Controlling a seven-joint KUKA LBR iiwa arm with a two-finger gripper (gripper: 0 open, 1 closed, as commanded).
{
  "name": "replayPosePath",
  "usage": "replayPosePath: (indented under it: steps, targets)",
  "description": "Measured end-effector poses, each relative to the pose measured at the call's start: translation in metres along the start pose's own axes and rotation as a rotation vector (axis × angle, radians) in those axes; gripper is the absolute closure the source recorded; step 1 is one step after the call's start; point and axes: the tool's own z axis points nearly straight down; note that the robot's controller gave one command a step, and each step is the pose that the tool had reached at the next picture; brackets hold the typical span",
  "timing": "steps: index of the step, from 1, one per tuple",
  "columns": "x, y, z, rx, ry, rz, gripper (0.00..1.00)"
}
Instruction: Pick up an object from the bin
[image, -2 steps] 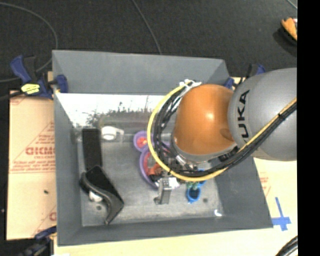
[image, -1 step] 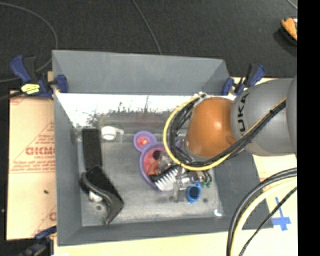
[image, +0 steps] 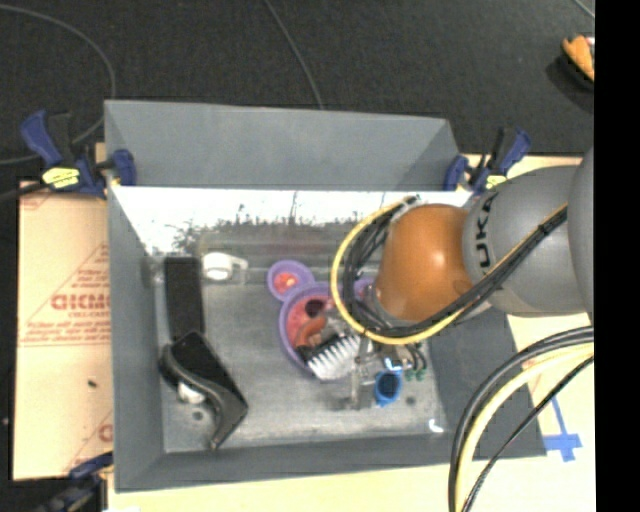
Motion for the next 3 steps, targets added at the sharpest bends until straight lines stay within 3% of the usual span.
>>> replayPosePath:
  steps: [1,2,3]
  targets:
    - [-0.006,-0.014,-0.018,0.001,-0.004,0.068,0.0]
    - [0.003,-0.016,0.012,0.0,-0.007,0.04,0.0]
    - [-0.001,-0.028,0.01,-0.002,-0.019,0.146,1.0]
